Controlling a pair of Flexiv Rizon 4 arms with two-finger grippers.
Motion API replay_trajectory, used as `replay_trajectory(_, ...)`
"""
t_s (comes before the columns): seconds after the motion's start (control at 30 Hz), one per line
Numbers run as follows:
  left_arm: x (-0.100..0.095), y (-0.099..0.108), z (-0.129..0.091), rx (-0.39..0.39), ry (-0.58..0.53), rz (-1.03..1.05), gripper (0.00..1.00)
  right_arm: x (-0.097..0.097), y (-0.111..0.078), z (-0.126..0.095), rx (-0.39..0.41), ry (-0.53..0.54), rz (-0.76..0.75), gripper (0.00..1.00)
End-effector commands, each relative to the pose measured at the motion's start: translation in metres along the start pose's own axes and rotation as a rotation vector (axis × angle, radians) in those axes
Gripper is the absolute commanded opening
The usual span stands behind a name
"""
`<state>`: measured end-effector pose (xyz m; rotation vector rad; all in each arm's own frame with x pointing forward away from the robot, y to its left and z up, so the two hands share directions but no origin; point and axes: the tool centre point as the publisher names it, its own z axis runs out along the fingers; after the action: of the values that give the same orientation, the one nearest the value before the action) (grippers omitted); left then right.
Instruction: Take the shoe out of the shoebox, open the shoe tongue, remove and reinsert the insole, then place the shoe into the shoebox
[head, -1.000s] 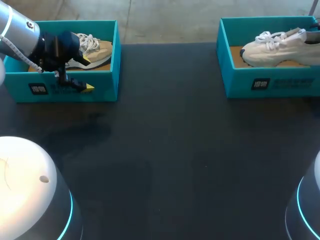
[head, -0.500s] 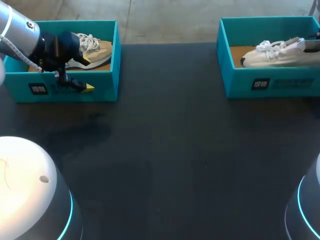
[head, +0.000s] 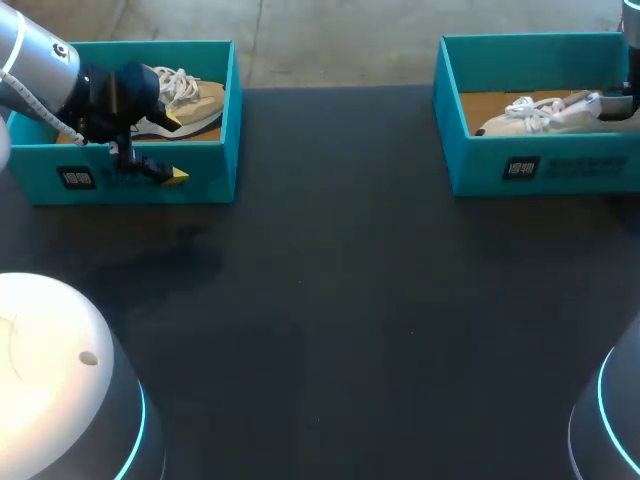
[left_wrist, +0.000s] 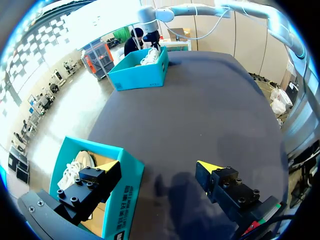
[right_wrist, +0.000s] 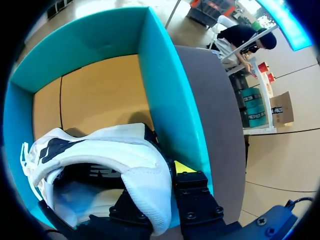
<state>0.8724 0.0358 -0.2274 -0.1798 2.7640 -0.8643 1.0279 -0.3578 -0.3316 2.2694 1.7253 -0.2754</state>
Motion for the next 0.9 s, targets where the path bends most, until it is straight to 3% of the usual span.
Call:
replay_trajectory(0.03,0.000,0.000,0.000,-0.004,0.000,0.000,1.00,0.004,0.004,0.005,0.003,-0.003,-0.009,0.00)
replay_trajectory(0.9,0.000,0.000,0.000,-0.004,0.000,0.000,1.00,0.013,-0.006,0.034,0.032,0.009,0.029,0.00)
